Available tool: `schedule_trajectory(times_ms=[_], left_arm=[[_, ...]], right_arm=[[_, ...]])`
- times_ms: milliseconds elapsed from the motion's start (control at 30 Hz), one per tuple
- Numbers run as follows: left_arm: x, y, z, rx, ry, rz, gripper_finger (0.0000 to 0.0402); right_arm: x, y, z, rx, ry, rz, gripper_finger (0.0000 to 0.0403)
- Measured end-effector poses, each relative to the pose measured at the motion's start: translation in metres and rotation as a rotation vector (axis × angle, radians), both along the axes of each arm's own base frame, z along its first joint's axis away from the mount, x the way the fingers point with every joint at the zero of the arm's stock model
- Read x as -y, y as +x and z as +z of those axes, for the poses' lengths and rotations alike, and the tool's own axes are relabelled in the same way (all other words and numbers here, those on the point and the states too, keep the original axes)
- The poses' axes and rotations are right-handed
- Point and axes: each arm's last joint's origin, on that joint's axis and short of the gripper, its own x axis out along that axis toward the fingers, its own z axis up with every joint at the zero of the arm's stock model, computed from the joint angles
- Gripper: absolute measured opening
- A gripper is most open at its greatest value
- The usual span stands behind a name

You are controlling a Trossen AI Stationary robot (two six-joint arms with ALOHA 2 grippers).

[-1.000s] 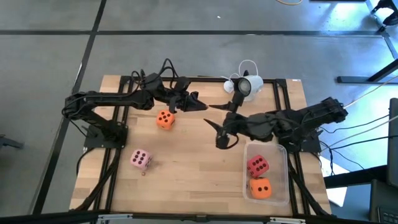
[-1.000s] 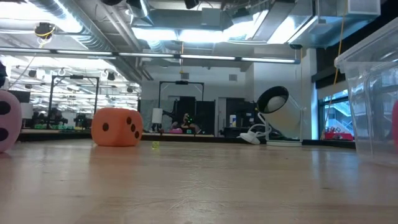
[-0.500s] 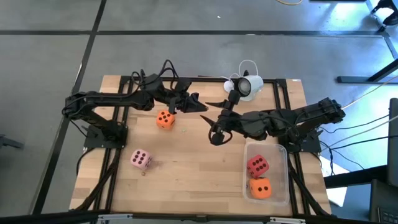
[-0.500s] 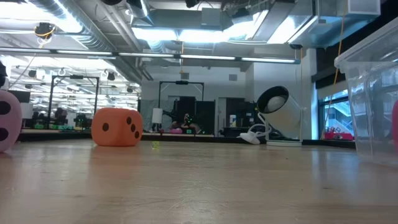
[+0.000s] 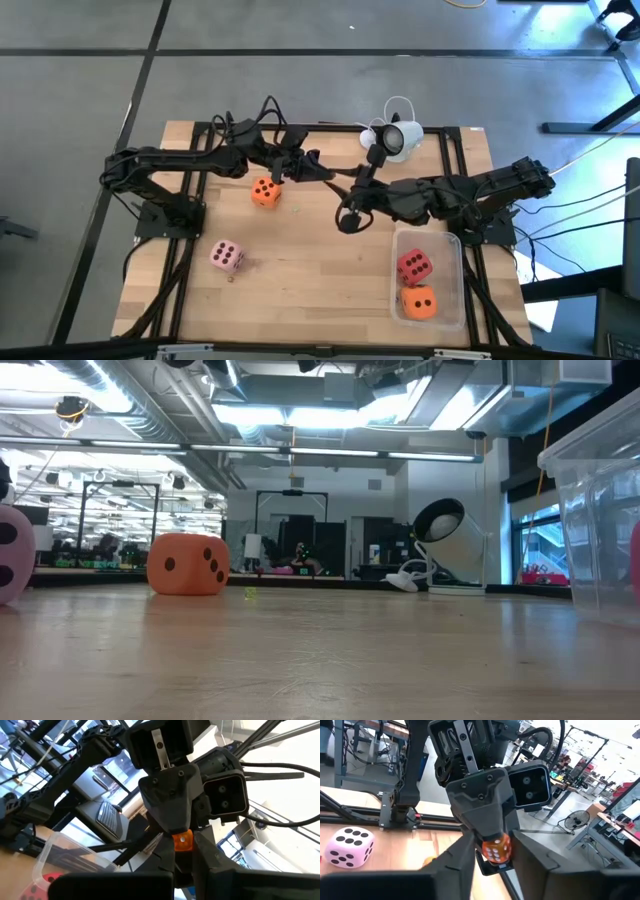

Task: Pick & Place Dice
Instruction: Put the small orange die into the transparent bin

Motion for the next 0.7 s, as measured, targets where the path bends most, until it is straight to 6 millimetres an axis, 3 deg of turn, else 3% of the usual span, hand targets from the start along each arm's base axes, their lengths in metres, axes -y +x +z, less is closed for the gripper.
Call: schedule_trajectory(times_ms=[133,700], left_arm=[[0.000,0.001,-0.002,-0.015,0.005,0.009,0.0011],[-0.001,0.001,-0.002,-0.016,0.006,0.046,0.0125]], right_arm=[[0.000,-0.001,-0.001,-0.013,-0.019,-0.019,0.0063],[-0.014,-0.006,0.000,0.005,-0.020,-0.036,0.0063]])
